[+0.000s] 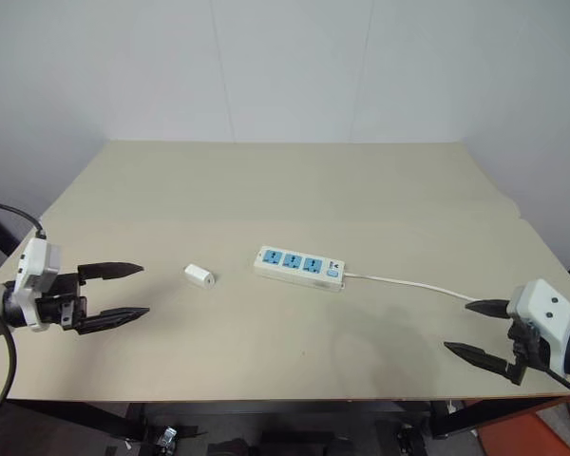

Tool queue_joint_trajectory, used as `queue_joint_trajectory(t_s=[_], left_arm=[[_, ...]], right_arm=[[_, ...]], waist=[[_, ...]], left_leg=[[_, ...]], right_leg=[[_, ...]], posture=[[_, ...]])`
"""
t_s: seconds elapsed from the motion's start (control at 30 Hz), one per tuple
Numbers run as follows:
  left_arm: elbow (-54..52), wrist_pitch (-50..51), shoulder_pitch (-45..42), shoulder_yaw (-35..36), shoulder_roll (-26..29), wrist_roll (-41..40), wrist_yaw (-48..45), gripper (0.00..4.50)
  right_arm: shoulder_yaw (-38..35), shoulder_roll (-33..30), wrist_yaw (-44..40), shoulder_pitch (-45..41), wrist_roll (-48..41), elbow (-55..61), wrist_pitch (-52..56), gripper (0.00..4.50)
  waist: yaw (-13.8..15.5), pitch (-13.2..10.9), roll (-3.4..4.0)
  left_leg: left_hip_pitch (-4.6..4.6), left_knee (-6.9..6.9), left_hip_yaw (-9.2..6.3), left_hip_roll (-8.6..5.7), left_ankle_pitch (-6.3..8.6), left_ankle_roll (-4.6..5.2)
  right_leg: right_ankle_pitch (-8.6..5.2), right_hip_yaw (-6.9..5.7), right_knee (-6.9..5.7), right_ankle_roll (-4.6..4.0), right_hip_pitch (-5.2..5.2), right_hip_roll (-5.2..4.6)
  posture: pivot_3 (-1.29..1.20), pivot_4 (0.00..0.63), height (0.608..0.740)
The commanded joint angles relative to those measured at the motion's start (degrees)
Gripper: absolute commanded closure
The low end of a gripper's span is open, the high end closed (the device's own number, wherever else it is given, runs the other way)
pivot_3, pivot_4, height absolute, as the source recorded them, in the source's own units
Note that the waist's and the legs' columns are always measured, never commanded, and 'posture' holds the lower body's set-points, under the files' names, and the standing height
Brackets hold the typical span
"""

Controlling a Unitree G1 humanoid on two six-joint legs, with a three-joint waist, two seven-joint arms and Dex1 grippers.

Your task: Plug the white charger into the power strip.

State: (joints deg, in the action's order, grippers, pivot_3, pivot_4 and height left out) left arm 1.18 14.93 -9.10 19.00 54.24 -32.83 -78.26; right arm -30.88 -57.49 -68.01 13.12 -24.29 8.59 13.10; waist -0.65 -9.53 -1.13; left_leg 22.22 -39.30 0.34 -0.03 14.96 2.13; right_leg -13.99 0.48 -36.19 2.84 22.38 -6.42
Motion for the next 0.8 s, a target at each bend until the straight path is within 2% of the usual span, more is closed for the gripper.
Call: queue_joint_trajectory(t_s=[0.03, 0.5, 0.63, 0.8], left_arm=[[0.5, -0.6, -1.3, 0.4, 0.3, -0.1, -0.3, 0.00], [1.1, -0.7, -1.9, -0.1, 0.2, 0.1, -0.2, 0.00], [0.5, -0.4, -3.1, -1.7, -0.6, 0.2, 0.1, 0.00], [-1.0, 0.3, -5.4, -4.9, -2.3, 0.2, 0.3, 0.00]], right_arm=[[-3.3, -0.4, -0.1, 0.3, -0.6, 1.4, -0.5, 0.05], [-2.3, -0.4, 0.5, -1.6, -1.7, 0.9, 0.3, 0.05], [4.5, 0.3, 1.8, -10.0, -0.2, -3.5, -0.5, 0.05], [16.8, 5.9, 0.8, -28.3, 4.0, -17.8, -4.6, 0.05]], waist=[[0.0, 0.0, 0.00], [0.0, 0.0, 0.00], [-0.2, 0.0, -0.02], [-0.4, -0.1, -0.12]], left_leg=[[0.00, 0.00, 0.00, 0.00, 0.00, 0.00], [0.00, 0.00, 0.00, 0.00, 0.00, 0.00], [-0.07, 0.00, 0.03, 0.02, 0.00, -0.01], [-0.13, 0.03, 0.06, 0.02, -0.03, -0.04]], right_leg=[[0.00, 0.00, 0.00, 0.00, 0.00, 0.00], [0.00, 0.00, 0.00, 0.00, 0.00, 0.00], [0.02, 0.03, 0.00, -0.01, -0.03, 0.03], [0.06, 0.09, 0.01, -0.06, -0.03, 0.09]], posture=[[0.00, 0.150, 0.740], [0.00, 0.150, 0.740], [0.00, 0.150, 0.740], [0.00, 0.150, 0.740]])
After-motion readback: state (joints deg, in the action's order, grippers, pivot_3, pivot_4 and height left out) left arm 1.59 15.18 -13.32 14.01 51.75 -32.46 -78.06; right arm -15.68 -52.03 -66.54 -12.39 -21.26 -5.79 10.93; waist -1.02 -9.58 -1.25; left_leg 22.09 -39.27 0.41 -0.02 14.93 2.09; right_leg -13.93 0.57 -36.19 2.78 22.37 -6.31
